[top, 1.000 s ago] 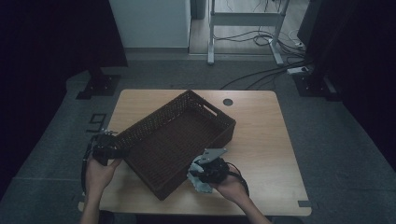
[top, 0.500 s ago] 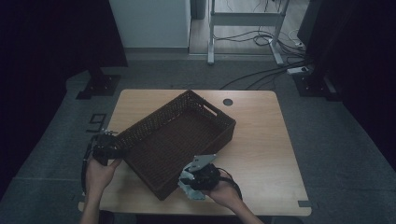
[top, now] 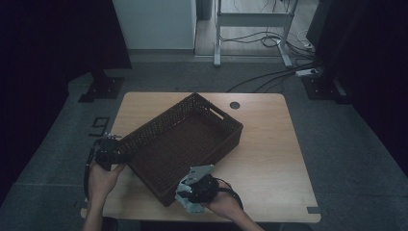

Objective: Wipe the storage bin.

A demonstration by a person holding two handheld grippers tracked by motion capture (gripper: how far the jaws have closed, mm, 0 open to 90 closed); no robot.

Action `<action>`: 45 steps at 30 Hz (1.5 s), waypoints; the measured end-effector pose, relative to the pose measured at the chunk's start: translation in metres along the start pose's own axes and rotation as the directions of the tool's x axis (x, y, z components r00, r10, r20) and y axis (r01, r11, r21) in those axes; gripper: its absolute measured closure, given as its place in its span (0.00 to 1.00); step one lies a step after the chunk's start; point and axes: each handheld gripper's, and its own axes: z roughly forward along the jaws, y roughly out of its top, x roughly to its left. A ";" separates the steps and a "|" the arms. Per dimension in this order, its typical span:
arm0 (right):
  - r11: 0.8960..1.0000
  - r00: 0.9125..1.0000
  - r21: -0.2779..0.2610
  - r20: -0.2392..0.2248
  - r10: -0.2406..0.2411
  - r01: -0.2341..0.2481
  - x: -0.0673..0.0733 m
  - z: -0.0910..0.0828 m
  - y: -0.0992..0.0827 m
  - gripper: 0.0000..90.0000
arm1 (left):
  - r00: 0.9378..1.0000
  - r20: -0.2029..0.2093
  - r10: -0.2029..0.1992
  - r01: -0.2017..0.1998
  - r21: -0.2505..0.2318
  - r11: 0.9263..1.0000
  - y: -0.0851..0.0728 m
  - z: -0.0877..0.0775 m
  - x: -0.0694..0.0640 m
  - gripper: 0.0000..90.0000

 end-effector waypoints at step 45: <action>0.992 0.992 0.093 -0.097 -0.077 0.086 0.029 0.046 0.001 0.77 | 1.000 0.002 -0.005 0.005 -0.003 1.000 0.000 0.000 0.000 0.39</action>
